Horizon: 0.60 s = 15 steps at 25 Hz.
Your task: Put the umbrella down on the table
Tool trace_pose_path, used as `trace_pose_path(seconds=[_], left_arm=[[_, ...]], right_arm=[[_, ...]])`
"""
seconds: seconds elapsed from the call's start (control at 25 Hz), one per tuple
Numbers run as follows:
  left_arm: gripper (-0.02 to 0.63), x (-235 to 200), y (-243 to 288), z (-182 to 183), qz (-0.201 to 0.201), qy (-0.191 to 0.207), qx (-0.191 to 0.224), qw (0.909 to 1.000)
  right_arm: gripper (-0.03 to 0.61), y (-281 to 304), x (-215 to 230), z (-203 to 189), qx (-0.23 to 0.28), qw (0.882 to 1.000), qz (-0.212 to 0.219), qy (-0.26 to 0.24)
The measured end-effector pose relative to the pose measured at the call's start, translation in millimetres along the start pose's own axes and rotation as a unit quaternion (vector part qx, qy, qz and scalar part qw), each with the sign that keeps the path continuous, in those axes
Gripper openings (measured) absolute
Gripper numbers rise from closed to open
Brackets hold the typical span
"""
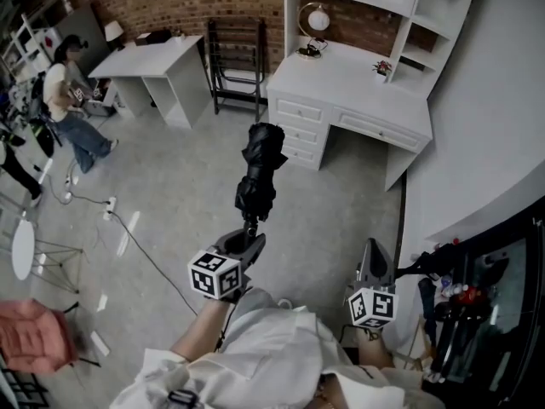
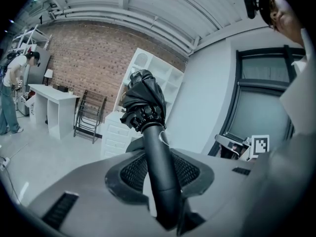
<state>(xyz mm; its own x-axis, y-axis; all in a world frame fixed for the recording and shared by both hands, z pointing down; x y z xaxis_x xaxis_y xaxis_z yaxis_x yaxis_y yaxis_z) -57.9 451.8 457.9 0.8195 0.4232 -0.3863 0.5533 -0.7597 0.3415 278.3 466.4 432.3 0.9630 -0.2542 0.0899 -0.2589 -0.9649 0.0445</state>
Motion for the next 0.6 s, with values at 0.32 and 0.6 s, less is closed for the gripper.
trace_pose_path(seconds=[0.32, 0.6], left_arm=[[0.143, -19.4, 27.8, 21.6, 0.003, 0.002, -0.002, 1.0], [0.143, -62.4, 77.8, 66.6, -0.009, 0.005, 0.0, 0.9999]], right_arm=[[0.018, 29.8, 9.7, 0.0, -0.004, 1.0, -0.008, 0.005], [0.018, 94.8, 15.3, 11.2, -0.009, 1.0, -0.023, -0.005]])
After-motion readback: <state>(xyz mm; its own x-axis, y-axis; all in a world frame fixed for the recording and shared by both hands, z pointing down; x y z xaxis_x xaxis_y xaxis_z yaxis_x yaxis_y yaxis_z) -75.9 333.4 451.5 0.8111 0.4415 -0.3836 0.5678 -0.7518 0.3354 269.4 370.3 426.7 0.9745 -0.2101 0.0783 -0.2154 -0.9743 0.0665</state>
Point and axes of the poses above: the fingertips, and each gripper's own axes: y forward along the fingers, x to its right, z out of its top, the point moved 8 cm from there along -y, backward along the fingers
